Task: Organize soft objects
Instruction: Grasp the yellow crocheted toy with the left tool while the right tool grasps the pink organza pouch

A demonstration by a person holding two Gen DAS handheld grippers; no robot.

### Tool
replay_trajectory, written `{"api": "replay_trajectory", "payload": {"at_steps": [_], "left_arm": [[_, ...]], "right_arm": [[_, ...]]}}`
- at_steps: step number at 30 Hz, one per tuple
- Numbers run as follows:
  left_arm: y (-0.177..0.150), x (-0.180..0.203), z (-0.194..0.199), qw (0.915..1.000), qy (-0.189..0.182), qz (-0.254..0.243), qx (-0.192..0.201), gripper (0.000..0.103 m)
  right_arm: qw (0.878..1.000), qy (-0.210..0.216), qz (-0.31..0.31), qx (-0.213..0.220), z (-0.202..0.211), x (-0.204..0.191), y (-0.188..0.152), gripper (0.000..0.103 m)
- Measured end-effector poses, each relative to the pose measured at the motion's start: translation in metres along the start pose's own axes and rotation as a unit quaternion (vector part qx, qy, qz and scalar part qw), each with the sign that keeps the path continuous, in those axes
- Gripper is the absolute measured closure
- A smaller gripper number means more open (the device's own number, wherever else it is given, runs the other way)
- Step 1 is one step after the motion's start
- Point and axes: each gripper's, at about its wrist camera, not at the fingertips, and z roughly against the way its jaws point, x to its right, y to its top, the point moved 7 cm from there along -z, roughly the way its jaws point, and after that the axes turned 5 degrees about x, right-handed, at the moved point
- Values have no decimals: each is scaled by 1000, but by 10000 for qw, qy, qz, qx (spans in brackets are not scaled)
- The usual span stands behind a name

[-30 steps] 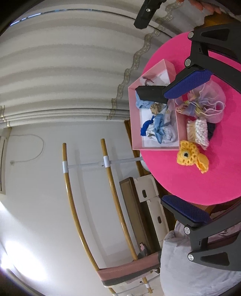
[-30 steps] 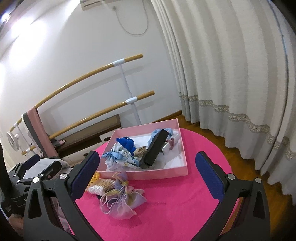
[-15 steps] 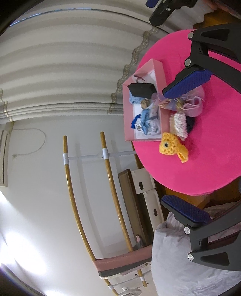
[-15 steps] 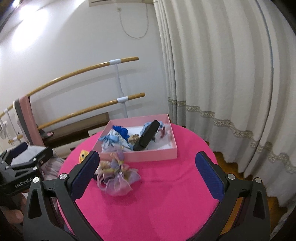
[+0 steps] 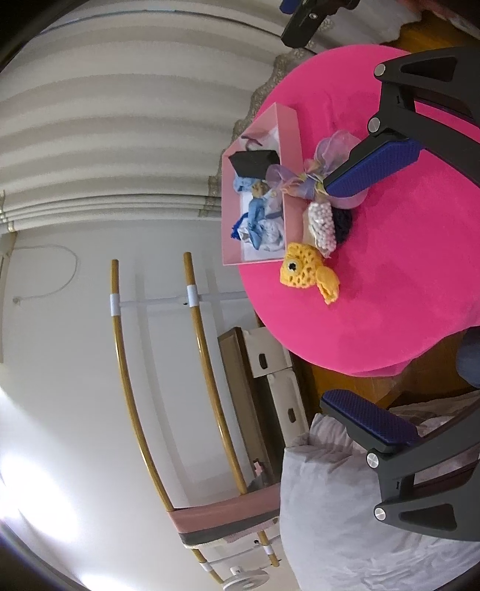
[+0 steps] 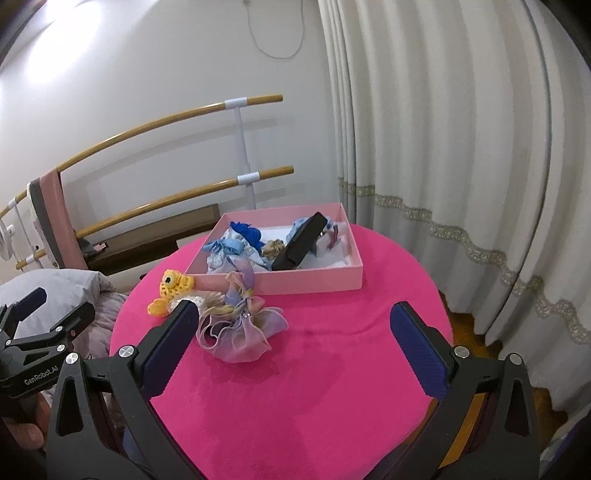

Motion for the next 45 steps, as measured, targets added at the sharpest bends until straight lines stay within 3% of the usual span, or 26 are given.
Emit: {"api": "replay_trajectory", "payload": {"at_steps": [11, 24, 34, 40, 42, 44, 45], "left_arm": [[-8, -15, -49, 9995, 87, 36, -306, 0], [-19, -19, -177, 9957, 215, -387, -817, 0], [-23, -5, -256, 9906, -122, -817, -1087, 0], [-18, 5, -284, 9886, -346, -887, -1165, 0], [-20, 8, -293, 9877, -499, -783, -1262, 5], [-24, 10, -300, 9848, -750, -589, -1450, 24], [-26, 11, -304, 9829, -862, -488, -1553, 39]], "right_arm": [[9989, 154, 79, -428, -32, -6, -14, 0], [9921, 364, 294, -1162, -103, -27, -38, 0], [9830, 606, 330, -1703, -165, -41, -49, 0], [9765, 778, 213, -1998, -190, -44, -63, 3], [9743, 839, 246, -2075, -198, -46, -67, 11], [9715, 913, 325, -2162, -204, -50, -72, 26], [9725, 898, 394, -2114, -203, -52, -72, 29]]}}
